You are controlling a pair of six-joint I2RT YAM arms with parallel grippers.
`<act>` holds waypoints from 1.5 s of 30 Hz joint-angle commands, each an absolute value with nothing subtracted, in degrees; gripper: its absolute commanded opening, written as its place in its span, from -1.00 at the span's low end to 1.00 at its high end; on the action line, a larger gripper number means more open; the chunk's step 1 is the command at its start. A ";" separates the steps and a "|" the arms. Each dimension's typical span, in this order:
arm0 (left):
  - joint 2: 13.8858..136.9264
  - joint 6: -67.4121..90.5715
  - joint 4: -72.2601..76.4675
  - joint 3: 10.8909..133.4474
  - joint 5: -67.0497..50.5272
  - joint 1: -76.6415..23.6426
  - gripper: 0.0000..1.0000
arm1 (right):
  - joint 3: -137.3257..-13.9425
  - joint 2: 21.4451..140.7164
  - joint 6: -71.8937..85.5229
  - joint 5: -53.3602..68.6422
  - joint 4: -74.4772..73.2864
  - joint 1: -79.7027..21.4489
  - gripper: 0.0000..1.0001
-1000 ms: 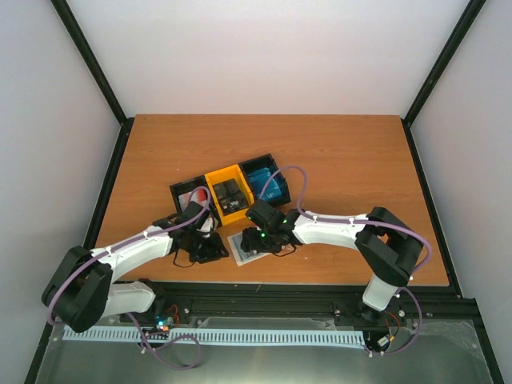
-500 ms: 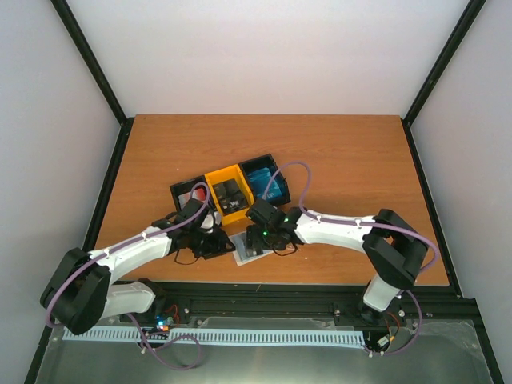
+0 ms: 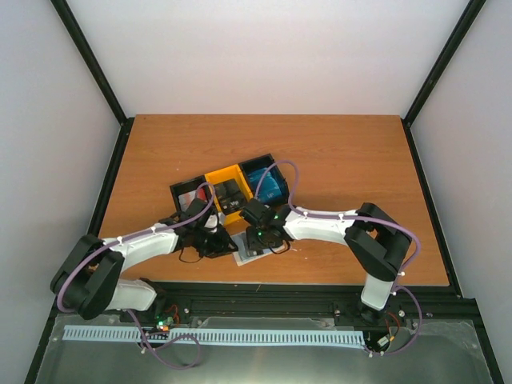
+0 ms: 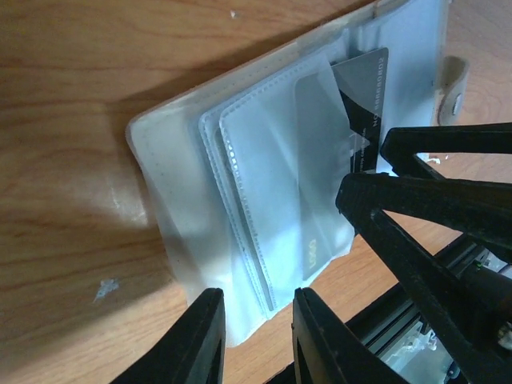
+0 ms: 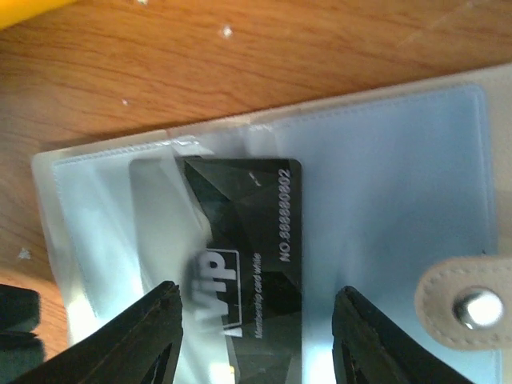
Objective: Put the credit cards into the card holder
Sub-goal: Insert the credit card into the card holder.
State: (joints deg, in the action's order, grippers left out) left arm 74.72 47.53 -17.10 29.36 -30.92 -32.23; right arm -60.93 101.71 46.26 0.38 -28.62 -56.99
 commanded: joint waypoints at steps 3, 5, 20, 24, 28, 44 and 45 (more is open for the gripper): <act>78.01 47.81 -15.01 31.12 -31.96 -32.74 -0.55 | -62.53 103.61 43.33 0.43 -28.22 -57.00 -0.08; 78.73 47.55 -15.49 31.66 -31.42 -32.78 -0.59 | -62.59 103.47 42.84 0.85 -27.74 -56.95 -0.13; 82.48 46.52 -18.48 33.71 -28.35 -32.78 -0.78 | -63.62 105.02 37.70 9.02 -23.90 -56.87 -0.10; 82.14 46.32 -19.43 33.86 -27.43 -32.78 -0.79 | -63.46 104.42 37.81 10.27 -22.79 -56.78 -0.10; 81.67 46.20 -20.15 33.62 -26.73 -32.78 -0.80 | -62.62 103.51 38.33 12.69 -20.98 -56.60 -0.10; 70.10 44.66 -29.98 39.13 -22.26 -32.78 -0.34 | -61.50 90.86 42.89 -7.20 -31.16 -52.31 0.09; 68.92 43.83 -31.03 40.55 -20.83 -32.78 -0.30 | -60.71 89.67 43.60 -8.51 -31.82 -51.46 0.10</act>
